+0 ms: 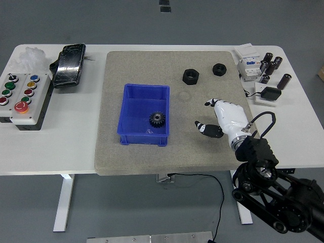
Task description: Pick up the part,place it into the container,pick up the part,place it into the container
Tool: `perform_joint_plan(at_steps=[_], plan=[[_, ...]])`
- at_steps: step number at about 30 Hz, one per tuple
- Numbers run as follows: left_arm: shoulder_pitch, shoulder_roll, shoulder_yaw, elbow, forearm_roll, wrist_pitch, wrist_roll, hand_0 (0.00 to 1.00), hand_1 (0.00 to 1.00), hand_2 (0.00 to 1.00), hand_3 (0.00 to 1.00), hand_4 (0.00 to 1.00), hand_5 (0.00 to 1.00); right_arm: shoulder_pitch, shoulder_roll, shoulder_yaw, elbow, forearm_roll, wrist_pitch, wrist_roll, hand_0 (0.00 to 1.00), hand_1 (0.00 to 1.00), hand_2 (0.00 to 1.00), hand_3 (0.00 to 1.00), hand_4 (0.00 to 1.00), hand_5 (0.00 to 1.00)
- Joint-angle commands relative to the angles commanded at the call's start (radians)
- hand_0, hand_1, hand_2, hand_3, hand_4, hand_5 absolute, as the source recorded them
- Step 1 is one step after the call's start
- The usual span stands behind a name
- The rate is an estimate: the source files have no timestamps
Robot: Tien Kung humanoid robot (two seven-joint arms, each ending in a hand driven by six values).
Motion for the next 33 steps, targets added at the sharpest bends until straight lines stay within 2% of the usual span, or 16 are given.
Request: perform_joint_plan(at_steps=[8, 15, 16, 21, 22, 27, 28, 33], plan=[[-0.001, 0.002, 0.002, 0.000, 0.000, -0.001, -0.002, 0.617, 0.521, 0.539, 0.623, 0.584, 0.417, -0.028, 0.015, 0.006, -0.048, -0.001, 0.013, 0.000, 0.481, 0.693, 0.760, 0.783, 0.795, 0.460], [0.002, -0.003, -0.004, 0.000, 0.003, 0.000, 0.000, 0.617, 0.521, 0.539, 0.623, 0.583, 0.417, -0.040, 0.022, 0.017, -0.070, -0.013, 0.002, 0.000, 0.472, 0.693, 0.753, 0.772, 0.805, 0.487], [0.002, -0.004, -0.004, 0.000, 0.003, 0.000, 0.000, 0.617, 0.521, 0.539, 0.622, 0.583, 0.418, -0.040, 0.023, 0.015, -0.074, -0.011, -0.003, 0.000, 0.431, 0.674, 0.670, 0.700, 0.510, 0.317], [0.000, -0.003, -0.002, 0.000, 0.001, 0.000, -0.002, 0.617, 0.521, 0.539, 0.622, 0.583, 0.418, -0.037, 0.027, -0.001, -0.094, 0.001, -0.022, 0.000, 0.431, 0.674, 0.670, 0.700, 0.510, 0.317], [0.000, -0.003, -0.002, 0.000, 0.000, 0.000, -0.003, 0.617, 0.520, 0.540, 0.622, 0.584, 0.419, -0.036, 0.027, -0.003, -0.097, 0.003, -0.023, 0.000, 0.404, 0.564, 0.428, 0.574, 0.295, 0.173], [0.000, -0.004, 0.000, 0.000, -0.002, -0.001, -0.003, 0.617, 0.520, 0.540, 0.622, 0.584, 0.419, -0.035, 0.029, -0.008, -0.104, 0.003, -0.032, 0.000, 0.404, 0.564, 0.428, 0.574, 0.295, 0.173], [0.000, -0.004, 0.001, 0.000, -0.003, -0.001, -0.004, 0.617, 0.520, 0.540, 0.623, 0.581, 0.417, -0.034, 0.029, -0.007, -0.105, 0.002, -0.034, 0.000, 0.403, 0.538, 0.341, 0.485, 0.256, 0.094], [-0.001, -0.004, 0.002, 0.000, -0.004, -0.001, -0.005, 0.617, 0.520, 0.540, 0.623, 0.581, 0.417, -0.032, 0.028, -0.008, -0.107, -0.011, -0.044, 0.000, 0.403, 0.538, 0.341, 0.485, 0.256, 0.094]])
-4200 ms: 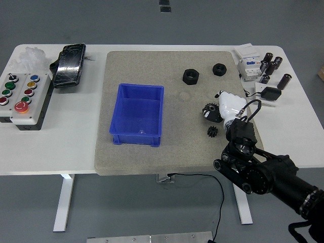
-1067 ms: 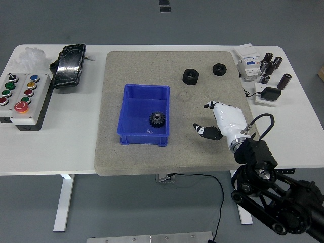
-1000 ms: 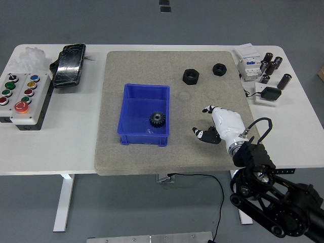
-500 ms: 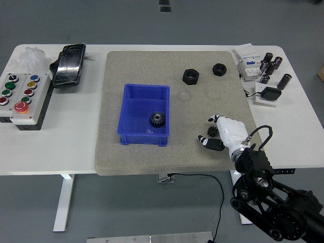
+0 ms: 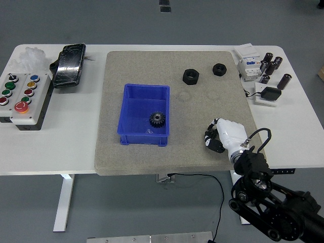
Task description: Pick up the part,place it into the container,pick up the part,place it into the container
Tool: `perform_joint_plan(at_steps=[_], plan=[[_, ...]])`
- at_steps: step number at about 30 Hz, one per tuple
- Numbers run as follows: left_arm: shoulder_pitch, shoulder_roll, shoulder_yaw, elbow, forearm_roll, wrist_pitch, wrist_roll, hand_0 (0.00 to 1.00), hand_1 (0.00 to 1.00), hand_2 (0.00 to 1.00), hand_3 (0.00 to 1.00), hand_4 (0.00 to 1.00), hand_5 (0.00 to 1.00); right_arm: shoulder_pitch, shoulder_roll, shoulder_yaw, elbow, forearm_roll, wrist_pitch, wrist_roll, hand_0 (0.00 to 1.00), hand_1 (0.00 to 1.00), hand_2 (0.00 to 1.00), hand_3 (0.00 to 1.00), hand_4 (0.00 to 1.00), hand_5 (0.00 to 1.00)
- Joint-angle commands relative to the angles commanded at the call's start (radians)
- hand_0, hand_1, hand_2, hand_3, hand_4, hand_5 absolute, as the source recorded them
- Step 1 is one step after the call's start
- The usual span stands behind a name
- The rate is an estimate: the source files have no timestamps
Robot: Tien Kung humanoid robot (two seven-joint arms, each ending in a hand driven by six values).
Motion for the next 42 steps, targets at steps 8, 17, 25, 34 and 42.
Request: perform_joint_plan(at_steps=[8, 17, 25, 34, 42], plan=[[0.000, 0.000, 0.002, 0.000, -0.005, 0.001, 0.001, 0.617, 0.520, 0.541, 0.624, 0.581, 0.424, 0.051, -0.003, -0.047, -0.007, -0.010, -0.017, 0.000, 0.412, 0.525, 0.312, 0.454, 0.149, 0.018], [-0.006, 0.001, 0.007, 0.000, -0.006, 0.000, 0.005, 0.617, 0.519, 0.542, 0.626, 0.584, 0.426, 0.253, 0.090, -0.209, -0.045, -0.043, -0.052, 0.000, 0.417, 0.520, 0.308, 0.446, 0.132, 0.004], [-0.008, 0.000, 0.010, 0.000, -0.011, 0.001, 0.012, 0.616, 0.518, 0.544, 0.629, 0.594, 0.442, 0.424, 0.189, -0.341, -0.139, -0.041, -0.079, 0.000, 0.456, 0.548, 0.456, 0.516, 0.374, 0.002], [-0.012, 0.002, 0.001, 0.000, -0.003, 0.002, 0.016, 0.616, 0.518, 0.543, 0.631, 0.596, 0.447, 0.458, 0.234, -0.392, -0.200, 0.004, -0.061, 0.000, 0.448, 0.632, 0.638, 0.664, 0.428, 0.229], [-0.011, 0.000, -0.001, 0.000, 0.001, 0.001, 0.016, 0.616, 0.518, 0.544, 0.631, 0.597, 0.453, 0.446, 0.234, -0.373, -0.202, 0.003, -0.059, 0.000, 0.481, 0.672, 0.727, 0.719, 0.691, 0.365]])
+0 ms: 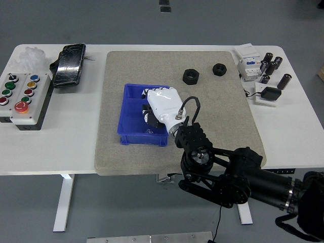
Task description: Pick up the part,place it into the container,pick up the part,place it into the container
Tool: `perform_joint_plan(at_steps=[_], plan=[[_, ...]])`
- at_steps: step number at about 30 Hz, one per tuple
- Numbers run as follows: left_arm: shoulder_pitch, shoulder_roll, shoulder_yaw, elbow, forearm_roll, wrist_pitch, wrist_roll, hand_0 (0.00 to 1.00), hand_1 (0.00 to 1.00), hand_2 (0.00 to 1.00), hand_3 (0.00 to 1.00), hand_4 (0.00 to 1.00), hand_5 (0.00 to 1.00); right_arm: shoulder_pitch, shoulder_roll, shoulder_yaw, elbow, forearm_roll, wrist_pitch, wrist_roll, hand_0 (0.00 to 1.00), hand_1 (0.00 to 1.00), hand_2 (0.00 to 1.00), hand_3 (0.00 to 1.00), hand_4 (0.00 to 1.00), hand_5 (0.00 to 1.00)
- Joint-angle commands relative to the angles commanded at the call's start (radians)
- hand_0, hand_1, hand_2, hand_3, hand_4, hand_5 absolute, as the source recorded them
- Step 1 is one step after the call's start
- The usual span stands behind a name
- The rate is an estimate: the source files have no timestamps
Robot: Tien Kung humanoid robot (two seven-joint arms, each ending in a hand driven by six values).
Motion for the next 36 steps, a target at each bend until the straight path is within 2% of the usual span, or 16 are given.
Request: perform_joint_plan(at_steps=[1, 4, 7, 12, 13, 17, 20, 21, 24, 25, 30, 31, 33, 36], plan=[[0.000, 0.000, 0.000, 0.000, 0.000, 0.000, -0.001, 0.616, 0.518, 0.544, 0.631, 0.598, 0.455, -0.002, -0.001, 0.005, 0.000, -0.001, -0.002, 0.000, 0.495, 0.684, 0.739, 0.761, 0.773, 0.415], [-0.001, 0.000, 0.002, 0.000, -0.001, 0.000, -0.002, 0.616, 0.518, 0.544, 0.631, 0.598, 0.455, -0.006, -0.007, 0.025, 0.005, -0.008, -0.008, 0.000, 0.495, 0.684, 0.739, 0.761, 0.773, 0.415], [-0.001, 0.000, 0.003, 0.000, -0.003, -0.001, -0.004, 0.615, 0.518, 0.544, 0.631, 0.598, 0.455, -0.018, -0.029, 0.083, 0.034, -0.036, -0.027, 0.000, 0.477, 0.675, 0.728, 0.740, 0.764, 0.412], [0.002, -0.001, 0.002, 0.000, -0.003, 0.000, -0.005, 0.615, 0.518, 0.544, 0.631, 0.598, 0.455, -0.075, -0.098, 0.220, 0.125, -0.039, -0.110, 0.000, 0.477, 0.675, 0.728, 0.740, 0.764, 0.412], [0.002, -0.001, 0.002, 0.000, -0.003, 0.000, -0.006, 0.615, 0.518, 0.544, 0.630, 0.598, 0.456, -0.096, -0.115, 0.258, 0.147, -0.019, -0.133, 0.008, 0.466, 0.654, 0.705, 0.707, 0.758, 0.410], [0.010, -0.003, 0.005, 0.000, -0.012, 0.002, -0.009, 0.615, 0.518, 0.544, 0.630, 0.598, 0.456, -0.191, -0.164, 0.415, 0.201, 0.103, -0.232, 0.120, 0.466, 0.654, 0.705, 0.707, 0.758, 0.410], [0.017, -0.005, 0.002, 0.000, -0.012, 0.003, -0.009, 0.615, 0.518, 0.544, 0.631, 0.598, 0.457, -0.262, -0.173, 0.520, 0.204, 0.211, -0.293, 0.227, 0.497, 0.663, 0.697, 0.694, 0.761, 0.393], [0.019, -0.006, 0.003, 0.000, -0.014, 0.003, -0.010, 0.615, 0.518, 0.544, 0.631, 0.598, 0.457, -0.287, -0.174, 0.555, 0.207, 0.247, -0.299, 0.263, 0.497, 0.663, 0.697, 0.694, 0.761, 0.393], [0.025, -0.007, 0.003, 0.000, -0.015, 0.003, -0.011, 0.615, 0.518, 0.544, 0.631, 0.598, 0.457, -0.371, -0.176, 0.664, 0.222, 0.365, -0.295, 0.381, 0.497, 0.663, 0.697, 0.694, 0.761, 0.393], [0.026, -0.007, 0.003, 0.000, -0.015, 0.003, -0.012, 0.615, 0.518, 0.543, 0.630, 0.599, 0.455, -0.398, -0.178, 0.697, 0.229, 0.401, -0.286, 0.417, 0.553, 0.675, 0.698, 0.685, 0.781, 0.406], [0.027, -0.001, 0.004, 0.000, -0.016, 0.003, -0.016, 0.615, 0.518, 0.543, 0.630, 0.599, 0.455, -0.529, -0.183, 0.858, 0.256, 0.591, -0.225, 0.606, 0.553, 0.675, 0.698, 0.685, 0.781, 0.406], [0.028, 0.000, 0.004, 0.000, -0.015, 0.003, -0.016, 0.615, 0.517, 0.541, 0.629, 0.600, 0.453, -0.550, -0.182, 0.884, 0.257, 0.625, -0.212, 0.639, 0.566, 0.668, 0.685, 0.667, 0.795, 0.439], [0.029, 0.002, 0.003, 0.000, -0.012, 0.002, -0.014, 0.615, 0.517, 0.541, 0.629, 0.600, 0.453, -0.596, -0.177, 0.946, 0.260, 0.703, -0.185, 0.717, 0.566, 0.668, 0.685, 0.667, 0.795, 0.439], [0.033, 0.006, -0.002, 0.000, -0.005, 0.000, -0.009, 0.615, 0.517, 0.541, 0.629, 0.600, 0.453, -0.636, -0.169, 1.030, 0.263, 0.823, -0.168, 0.834, 0.566, 0.668, 0.685, 0.667, 0.795, 0.439]])
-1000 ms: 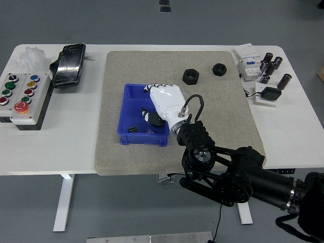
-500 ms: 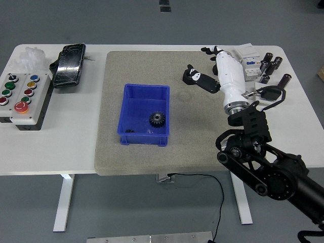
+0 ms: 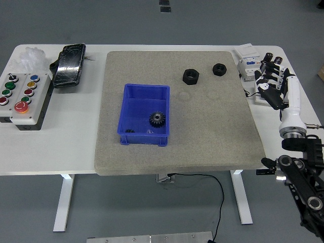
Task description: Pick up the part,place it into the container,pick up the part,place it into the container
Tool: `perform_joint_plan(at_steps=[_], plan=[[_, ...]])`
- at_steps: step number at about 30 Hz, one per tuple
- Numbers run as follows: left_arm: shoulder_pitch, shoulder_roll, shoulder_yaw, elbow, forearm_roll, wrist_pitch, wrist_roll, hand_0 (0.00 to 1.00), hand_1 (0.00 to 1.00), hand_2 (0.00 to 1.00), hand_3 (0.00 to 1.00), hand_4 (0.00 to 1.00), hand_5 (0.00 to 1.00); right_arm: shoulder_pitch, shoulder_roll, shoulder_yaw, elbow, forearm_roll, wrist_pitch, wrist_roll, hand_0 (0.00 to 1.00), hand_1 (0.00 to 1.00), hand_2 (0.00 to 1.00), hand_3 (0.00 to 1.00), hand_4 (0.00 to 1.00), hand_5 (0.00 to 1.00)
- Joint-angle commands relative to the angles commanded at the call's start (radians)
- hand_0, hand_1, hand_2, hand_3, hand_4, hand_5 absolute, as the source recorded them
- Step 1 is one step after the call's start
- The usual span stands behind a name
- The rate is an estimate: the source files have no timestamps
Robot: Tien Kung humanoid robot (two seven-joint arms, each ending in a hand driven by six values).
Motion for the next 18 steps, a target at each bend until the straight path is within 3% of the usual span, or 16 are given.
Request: perform_joint_plan(at_steps=[5, 9, 18], plan=[[0.002, 0.013, 0.006, 0.000, -0.013, 0.000, -0.001, 0.615, 0.506, 0.539, 0.629, 0.599, 0.449, -0.009, 0.021, 0.100, -0.014, 0.186, 0.005, 0.146, 0.568, 0.662, 0.675, 0.656, 0.784, 0.446], [0.004, 0.019, 0.010, 0.000, -0.026, 0.000, -0.002, 0.615, 0.493, 0.533, 0.628, 0.598, 0.448, -0.011, 0.037, 0.097, -0.033, 0.304, 0.010, 0.234, 0.568, 0.657, 0.669, 0.654, 0.781, 0.445], [0.037, 0.018, 0.021, 0.000, -0.057, 0.005, -0.005, 0.615, 0.501, 0.534, 0.627, 0.597, 0.444, -0.034, 0.067, 0.043, -0.074, 0.458, 0.029, 0.293, 0.592, 0.657, 0.668, 0.652, 0.768, 0.442]])
